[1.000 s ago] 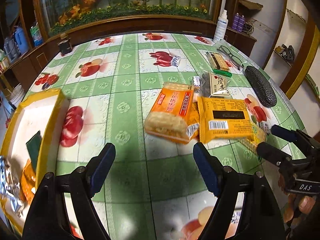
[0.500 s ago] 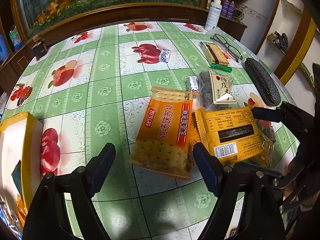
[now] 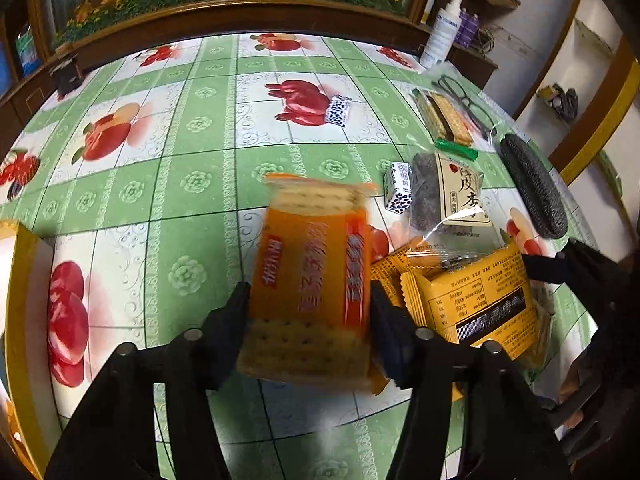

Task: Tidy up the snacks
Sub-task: 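Grasp the orange cracker pack with the left gripper while the right grasps a yellow biscuit pack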

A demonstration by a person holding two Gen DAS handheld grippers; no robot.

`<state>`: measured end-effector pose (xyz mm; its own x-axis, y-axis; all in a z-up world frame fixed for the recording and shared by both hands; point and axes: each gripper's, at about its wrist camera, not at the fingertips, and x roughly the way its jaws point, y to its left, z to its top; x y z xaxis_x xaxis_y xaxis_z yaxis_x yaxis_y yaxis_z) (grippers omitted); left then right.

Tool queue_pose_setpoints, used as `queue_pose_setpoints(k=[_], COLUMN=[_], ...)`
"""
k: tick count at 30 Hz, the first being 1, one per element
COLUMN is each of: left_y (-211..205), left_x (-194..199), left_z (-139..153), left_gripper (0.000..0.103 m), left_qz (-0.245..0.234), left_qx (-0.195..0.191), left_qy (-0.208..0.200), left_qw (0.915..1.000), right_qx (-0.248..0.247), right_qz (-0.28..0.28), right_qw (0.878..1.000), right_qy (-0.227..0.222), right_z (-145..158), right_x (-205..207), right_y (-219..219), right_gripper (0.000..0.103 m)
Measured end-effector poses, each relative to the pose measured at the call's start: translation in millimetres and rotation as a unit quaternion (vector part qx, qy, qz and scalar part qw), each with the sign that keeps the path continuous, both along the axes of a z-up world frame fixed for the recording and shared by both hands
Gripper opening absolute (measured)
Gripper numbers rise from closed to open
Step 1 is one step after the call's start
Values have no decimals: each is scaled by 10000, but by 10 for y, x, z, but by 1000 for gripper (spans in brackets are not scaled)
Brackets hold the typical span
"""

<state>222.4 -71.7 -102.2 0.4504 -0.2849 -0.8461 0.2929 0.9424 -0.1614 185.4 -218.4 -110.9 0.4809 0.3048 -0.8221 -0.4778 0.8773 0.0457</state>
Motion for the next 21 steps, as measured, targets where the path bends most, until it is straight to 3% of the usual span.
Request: queue_pose_setpoints(k=[3,9,17,21], left_y=[104,428,698,746], left_x=[-87,-354,-707,-828], left_z=[2,5,-10,-4], left_gripper=[53,53,53,53], left_qz=[132,364,519,535], left_qx=[264,53,-123,-78], left_qy=[-97,-68,-10,-23], left_qw=[9995,9993,9986,9985], right_qx=[6,-142,-378,-479], right_qz=[-35,218,1194,1374], right_qw=[10000,9997,9916,9892], right_qy=[-91,33,316,202], right_z=[24,-27,-90,-105], right_x=[-38,-99,-567,-611], right_y=[54,264,627,701], right_gripper=[96,96,96,96])
